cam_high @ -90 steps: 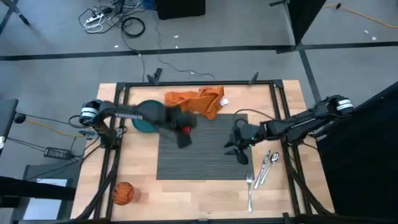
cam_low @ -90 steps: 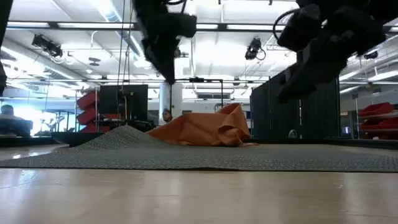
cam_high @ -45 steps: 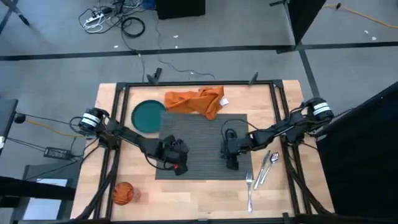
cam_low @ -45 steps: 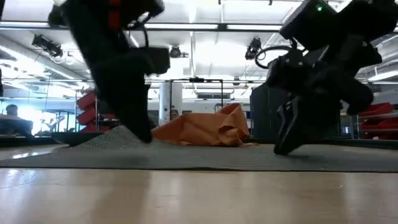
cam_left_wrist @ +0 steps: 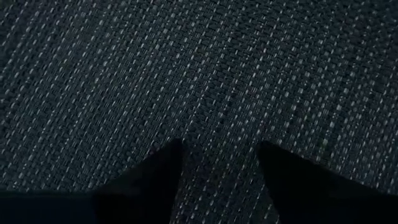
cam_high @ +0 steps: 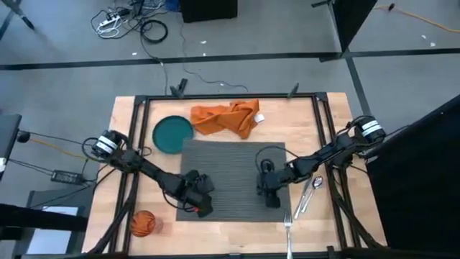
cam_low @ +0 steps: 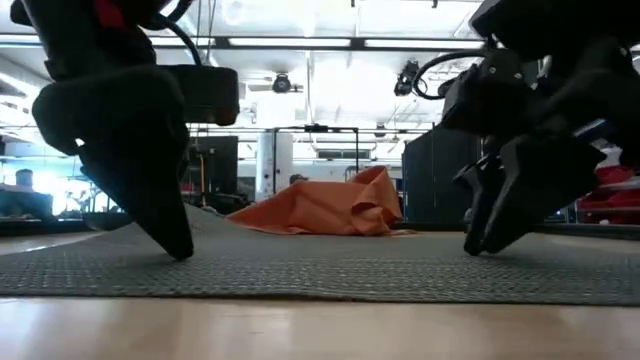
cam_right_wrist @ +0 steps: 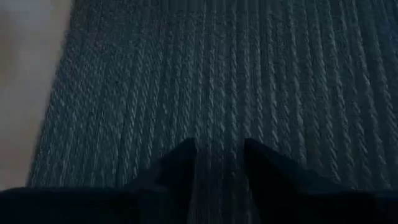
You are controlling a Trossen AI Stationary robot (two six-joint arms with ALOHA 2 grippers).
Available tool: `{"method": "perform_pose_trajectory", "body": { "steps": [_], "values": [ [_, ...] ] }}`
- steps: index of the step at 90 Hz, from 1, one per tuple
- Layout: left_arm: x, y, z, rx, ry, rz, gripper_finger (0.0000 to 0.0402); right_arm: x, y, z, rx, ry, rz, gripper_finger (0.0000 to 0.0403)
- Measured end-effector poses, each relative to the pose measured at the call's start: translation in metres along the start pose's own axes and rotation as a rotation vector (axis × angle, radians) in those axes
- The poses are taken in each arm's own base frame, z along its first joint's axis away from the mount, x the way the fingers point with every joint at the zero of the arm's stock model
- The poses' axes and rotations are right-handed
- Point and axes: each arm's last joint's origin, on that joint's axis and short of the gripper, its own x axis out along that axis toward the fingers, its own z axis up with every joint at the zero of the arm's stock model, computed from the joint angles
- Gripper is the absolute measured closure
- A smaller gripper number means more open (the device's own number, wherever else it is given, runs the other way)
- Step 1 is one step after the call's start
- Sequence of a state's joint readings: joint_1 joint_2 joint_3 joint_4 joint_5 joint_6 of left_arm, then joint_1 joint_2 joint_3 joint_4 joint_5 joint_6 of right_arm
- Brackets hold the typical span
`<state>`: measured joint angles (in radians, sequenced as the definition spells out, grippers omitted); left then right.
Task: Set table place
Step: Prepare the gray placemat to the center of the table, then adjust the fork
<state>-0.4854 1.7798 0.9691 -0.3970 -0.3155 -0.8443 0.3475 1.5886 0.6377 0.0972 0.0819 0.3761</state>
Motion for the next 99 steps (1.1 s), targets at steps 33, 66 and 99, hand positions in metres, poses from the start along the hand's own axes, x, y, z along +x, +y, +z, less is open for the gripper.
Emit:
{"method": "perform_pose_trajectory", "body": {
  "steps": [33, 66, 99],
  "values": [
    [-0.004, -0.002, 0.015, 0.023, -0.074, 0.023, 0.02, -0.084, 0.042, 0.006, 0.158, 0.037, 0.424, 0.0289],
    [-0.004, -0.002, 0.016, 0.018, -0.099, 0.036, 0.02, -0.057, 0.128, -0.058, 0.094, 0.221, 0.396, 0.0317],
    [-0.005, -0.001, 0.018, 0.016, -0.118, 0.053, 0.02, -0.034, 0.129, -0.068, 0.046, 0.339, 0.11, 0.0352]
  ]
}}
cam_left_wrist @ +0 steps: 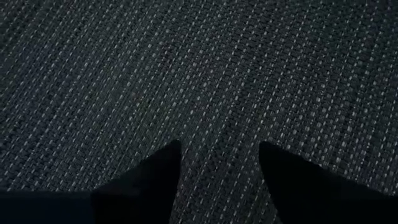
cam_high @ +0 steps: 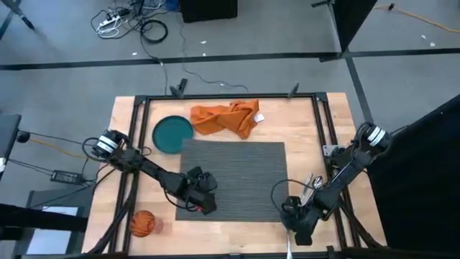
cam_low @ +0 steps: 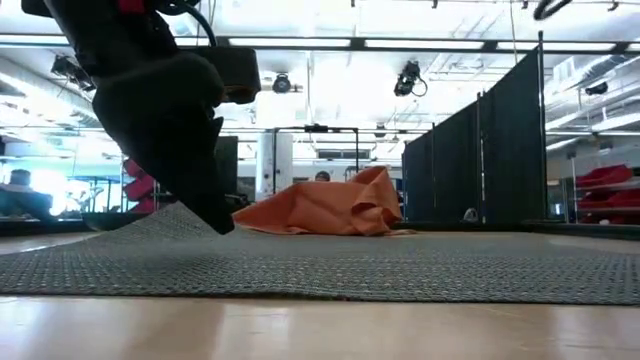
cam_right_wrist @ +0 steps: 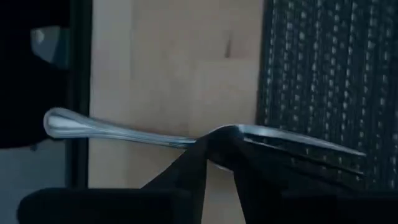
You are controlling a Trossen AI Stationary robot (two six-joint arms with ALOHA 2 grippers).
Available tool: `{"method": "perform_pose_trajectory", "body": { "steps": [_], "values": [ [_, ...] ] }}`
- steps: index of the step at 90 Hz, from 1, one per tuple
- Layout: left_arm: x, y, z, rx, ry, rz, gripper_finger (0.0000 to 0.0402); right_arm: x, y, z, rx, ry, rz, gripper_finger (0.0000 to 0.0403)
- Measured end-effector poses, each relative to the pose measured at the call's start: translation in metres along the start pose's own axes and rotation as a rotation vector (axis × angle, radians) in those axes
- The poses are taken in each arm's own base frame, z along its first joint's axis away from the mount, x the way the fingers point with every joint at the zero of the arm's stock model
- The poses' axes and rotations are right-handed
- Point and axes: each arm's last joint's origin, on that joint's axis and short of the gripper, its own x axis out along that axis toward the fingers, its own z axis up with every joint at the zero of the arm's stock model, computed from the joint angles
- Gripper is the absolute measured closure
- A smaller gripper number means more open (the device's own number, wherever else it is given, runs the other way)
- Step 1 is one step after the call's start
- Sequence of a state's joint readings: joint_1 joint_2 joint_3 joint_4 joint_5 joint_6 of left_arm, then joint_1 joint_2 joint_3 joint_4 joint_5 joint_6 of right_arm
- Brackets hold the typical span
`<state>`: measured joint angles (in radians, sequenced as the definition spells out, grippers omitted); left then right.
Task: Set table place
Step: Adjust the fork
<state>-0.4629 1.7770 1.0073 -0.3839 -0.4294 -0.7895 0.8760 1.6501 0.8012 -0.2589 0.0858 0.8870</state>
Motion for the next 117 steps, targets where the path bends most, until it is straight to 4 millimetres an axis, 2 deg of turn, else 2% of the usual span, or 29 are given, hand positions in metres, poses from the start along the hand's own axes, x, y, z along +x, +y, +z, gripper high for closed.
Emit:
{"method": "perform_pose_trajectory", "body": {
  "steps": [21, 34, 45, 58, 65, 80, 90, 105, 117],
  "values": [
    [0.0, 0.001, -0.001, 0.005, 0.008, 0.008, 0.02, -0.022, -0.01, -0.016, 0.061, 0.154, -0.096, 0.0361],
    [0.002, 0.003, -0.005, 0.007, 0.016, 0.014, 0.02, -0.036, -0.019, -0.028, 0.105, 0.228, -0.204, 0.0362],
    [0.005, 0.007, -0.014, -0.007, 0.053, 0.006, 0.02, -0.039, -0.03, -0.034, 0.15, 0.268, -0.346, 0.0362],
    [0.006, 0.007, -0.016, -0.007, 0.052, 0.001, 0.02, -0.042, -0.043, -0.033, 0.219, 0.242, -0.499, 0.0364],
    [0.005, 0.005, -0.014, -0.014, 0.042, -0.017, 0.02, -0.053, -0.044, -0.027, 0.263, 0.256, -0.551, 0.0364],
    [0.001, -0.002, -0.007, -0.017, 0.021, -0.046, 0.02, -0.079, -0.035, -0.011, 0.295, 0.195, -0.491, 0.0365],
    [-0.001, -0.007, -0.006, 0.003, -0.005, -0.077, 0.02, -0.074, -0.035, -0.01, 0.334, 0.141, -0.436, 0.037],
    [-0.001, -0.01, -0.01, 0.027, -0.011, -0.09, 0.02, -0.054, -0.046, -0.023, 0.411, 0.164, -0.46, 0.0381],
    [-0.002, -0.011, -0.011, 0.032, -0.014, -0.097, 0.02, -0.047, -0.055, -0.031, 0.458, 0.169, -0.508, 0.0382]
  ]
}}
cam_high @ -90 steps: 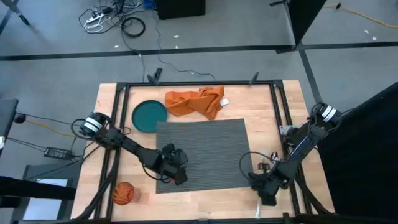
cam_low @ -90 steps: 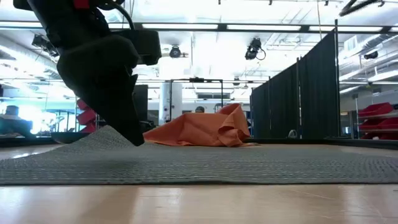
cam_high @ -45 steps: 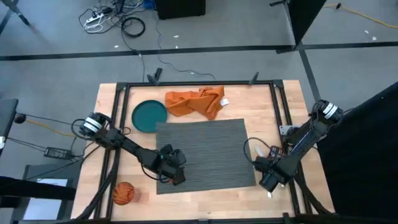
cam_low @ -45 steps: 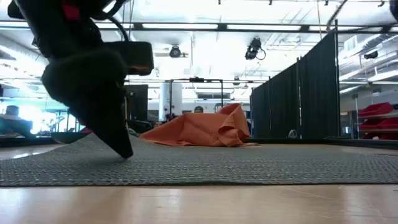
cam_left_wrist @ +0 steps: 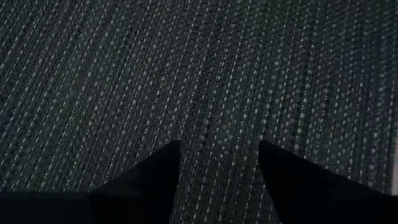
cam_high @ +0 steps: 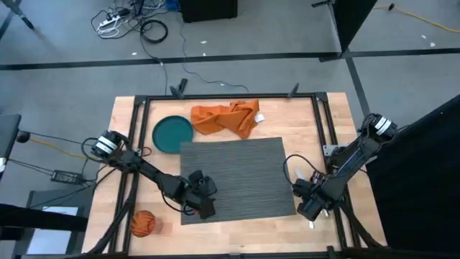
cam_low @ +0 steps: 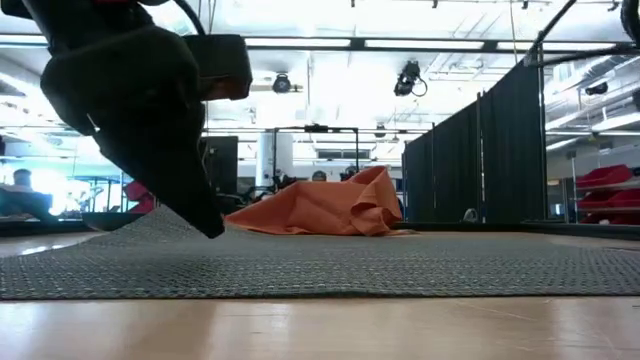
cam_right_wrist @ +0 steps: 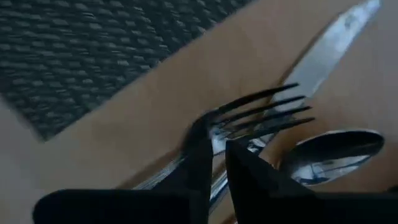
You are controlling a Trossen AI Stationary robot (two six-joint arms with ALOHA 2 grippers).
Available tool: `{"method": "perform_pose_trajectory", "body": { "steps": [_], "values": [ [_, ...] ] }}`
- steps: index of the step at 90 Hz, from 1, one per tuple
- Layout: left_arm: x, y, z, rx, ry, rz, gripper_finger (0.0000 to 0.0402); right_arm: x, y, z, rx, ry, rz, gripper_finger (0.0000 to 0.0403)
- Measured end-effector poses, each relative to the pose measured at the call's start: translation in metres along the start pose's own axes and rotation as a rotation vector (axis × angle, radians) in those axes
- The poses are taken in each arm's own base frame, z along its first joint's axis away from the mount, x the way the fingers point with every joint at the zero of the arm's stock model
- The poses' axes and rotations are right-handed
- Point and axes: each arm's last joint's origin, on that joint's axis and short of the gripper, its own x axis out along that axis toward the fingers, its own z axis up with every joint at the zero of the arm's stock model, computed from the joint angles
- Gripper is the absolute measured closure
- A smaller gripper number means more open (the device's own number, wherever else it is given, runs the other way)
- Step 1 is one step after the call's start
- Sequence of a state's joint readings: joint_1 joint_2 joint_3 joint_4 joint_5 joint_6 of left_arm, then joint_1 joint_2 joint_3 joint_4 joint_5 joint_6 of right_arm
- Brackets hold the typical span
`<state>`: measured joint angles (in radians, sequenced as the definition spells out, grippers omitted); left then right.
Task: Set table place
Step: Adjust the fork, then adjust the gray placemat
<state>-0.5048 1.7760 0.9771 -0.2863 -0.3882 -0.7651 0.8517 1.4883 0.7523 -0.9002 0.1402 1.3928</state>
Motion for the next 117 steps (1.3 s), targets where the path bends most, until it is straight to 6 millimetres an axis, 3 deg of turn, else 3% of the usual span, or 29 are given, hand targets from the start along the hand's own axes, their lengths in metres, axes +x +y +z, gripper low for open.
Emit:
{"method": "perform_pose_trajectory", "body": {
  "steps": [35, 48, 59, 69, 80, 96, 117],
  "values": [
    [0.0, -0.001, 0.0, 0.0, -0.007, -0.003, 0.02, 0.017, -0.031, 0.018, 0.214, -0.105, -0.21, 0.0382],
    [0.0, -0.001, 0.0, 0.001, -0.006, -0.002, 0.02, 0.004, -0.04, 0.026, 0.213, -0.102, -0.288, 0.0382],
    [0.0, -0.001, 0.0, 0.0, -0.006, -0.002, 0.02, -0.023, -0.023, 0.037, 0.111, -0.139, -0.082, 0.0382],
    [0.0, 0.0, 0.0, 0.003, -0.001, 0.001, 0.02, -0.031, 0.002, 0.048, -0.007, -0.331, 0.16, 0.0382],
    [-0.001, -0.001, -0.001, 0.006, -0.001, -0.004, 0.02, -0.014, 0.018, 0.06, -0.093, -0.481, 0.182, 0.0382],
    [-0.003, -0.003, -0.007, 0.026, 0.029, 0.004, 0.02, 0.027, 0.027, 0.061, -0.143, -0.391, 0.082, 0.0382],
    [-0.004, -0.004, -0.009, 0.01, 0.04, 0.01, 0.02, 0.025, 0.041, 0.048, -0.099, -0.375, 0.143, 0.0382]
  ]
}}
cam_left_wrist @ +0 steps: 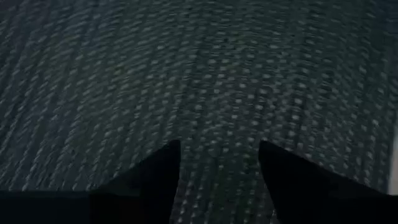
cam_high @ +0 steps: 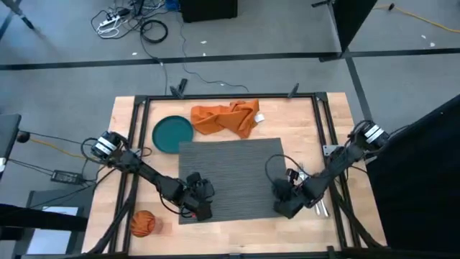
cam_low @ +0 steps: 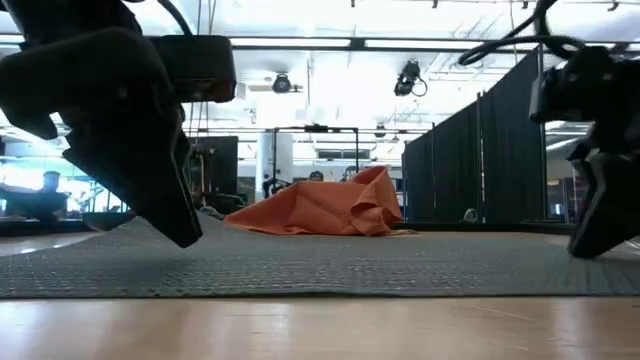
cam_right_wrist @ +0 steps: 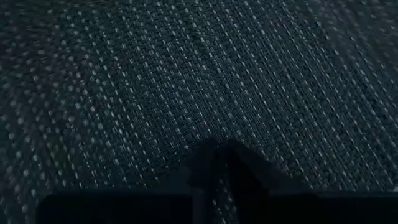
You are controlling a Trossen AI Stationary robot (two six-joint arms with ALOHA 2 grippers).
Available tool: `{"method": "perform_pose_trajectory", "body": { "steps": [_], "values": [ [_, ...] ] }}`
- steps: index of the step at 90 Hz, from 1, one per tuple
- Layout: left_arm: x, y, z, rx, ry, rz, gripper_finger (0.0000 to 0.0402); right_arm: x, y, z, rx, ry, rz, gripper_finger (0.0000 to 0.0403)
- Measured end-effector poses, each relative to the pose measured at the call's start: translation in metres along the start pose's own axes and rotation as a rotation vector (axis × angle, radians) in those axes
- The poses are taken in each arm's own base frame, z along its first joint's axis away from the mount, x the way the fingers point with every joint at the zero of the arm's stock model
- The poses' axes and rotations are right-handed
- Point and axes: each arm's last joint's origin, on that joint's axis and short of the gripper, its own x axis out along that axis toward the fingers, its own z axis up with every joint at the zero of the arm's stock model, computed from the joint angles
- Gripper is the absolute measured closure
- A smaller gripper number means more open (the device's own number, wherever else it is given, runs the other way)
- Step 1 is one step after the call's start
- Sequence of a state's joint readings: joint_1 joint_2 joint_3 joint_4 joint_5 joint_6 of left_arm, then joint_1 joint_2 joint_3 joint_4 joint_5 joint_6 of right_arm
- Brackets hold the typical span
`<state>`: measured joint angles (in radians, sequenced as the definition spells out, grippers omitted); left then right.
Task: Set table place
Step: Adjust the gray placemat
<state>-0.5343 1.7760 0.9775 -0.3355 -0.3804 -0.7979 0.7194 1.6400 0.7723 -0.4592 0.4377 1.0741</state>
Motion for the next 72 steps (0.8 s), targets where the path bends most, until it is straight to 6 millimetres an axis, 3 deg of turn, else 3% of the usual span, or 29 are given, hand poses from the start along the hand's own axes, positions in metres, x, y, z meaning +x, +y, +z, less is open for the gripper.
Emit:
{"method": "perform_pose_trajectory", "body": {
  "steps": [21, 46, 72],
  "values": [
    [-0.002, -0.004, -0.003, -0.042, 0.008, -0.018, 0.02, -0.004, 0.011, -0.013, 0.002, -0.004, 0.052, 0.0382],
    [-0.01, -0.021, -0.018, -0.116, 0.025, -0.086, 0.02, -0.005, 0.012, -0.014, -0.002, 0.0, 0.063, 0.0382],
    [0.006, -0.032, -0.029, -0.128, 0.024, -0.109, 0.02, -0.004, 0.012, -0.014, -0.022, 0.004, 0.063, 0.0382]
  ]
}}
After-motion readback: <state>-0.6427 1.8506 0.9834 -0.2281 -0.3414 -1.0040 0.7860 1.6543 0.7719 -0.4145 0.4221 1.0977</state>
